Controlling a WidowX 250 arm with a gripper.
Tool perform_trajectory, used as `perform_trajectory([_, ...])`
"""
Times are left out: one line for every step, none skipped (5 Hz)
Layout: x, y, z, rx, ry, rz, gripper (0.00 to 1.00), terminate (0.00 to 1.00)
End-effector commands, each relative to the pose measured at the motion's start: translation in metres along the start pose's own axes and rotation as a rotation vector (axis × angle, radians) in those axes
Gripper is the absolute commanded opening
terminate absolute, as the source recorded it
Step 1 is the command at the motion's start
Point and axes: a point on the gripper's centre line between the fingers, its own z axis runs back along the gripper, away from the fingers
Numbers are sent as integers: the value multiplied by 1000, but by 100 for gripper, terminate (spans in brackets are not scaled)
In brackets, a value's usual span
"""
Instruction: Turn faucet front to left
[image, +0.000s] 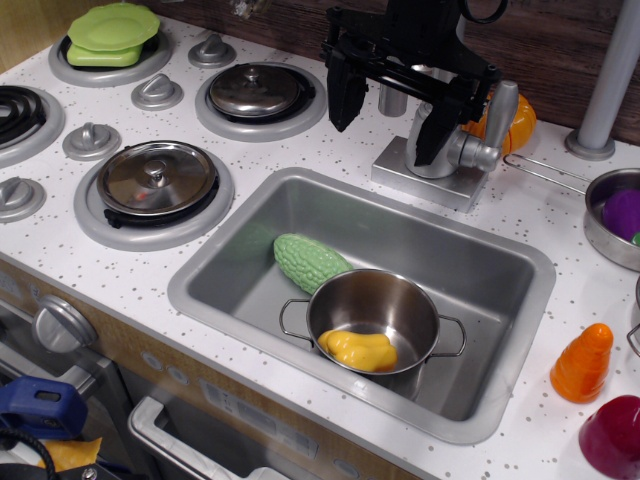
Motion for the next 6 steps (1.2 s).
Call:
perform_trajectory([0, 0, 0, 0, 0, 0, 100, 0])
perform_trajectory([2, 1, 3, 3, -61, 30, 100, 0])
perform_trajectory([3, 2, 4, -1, -92, 46, 100, 0])
perform_trajectory([8, -50, -9, -47, -139, 72, 100, 0])
perform_trajectory([17, -62, -6, -43, -187, 56, 100, 0])
perform_trajectory([22, -71, -3, -39, -213, 43, 100, 0])
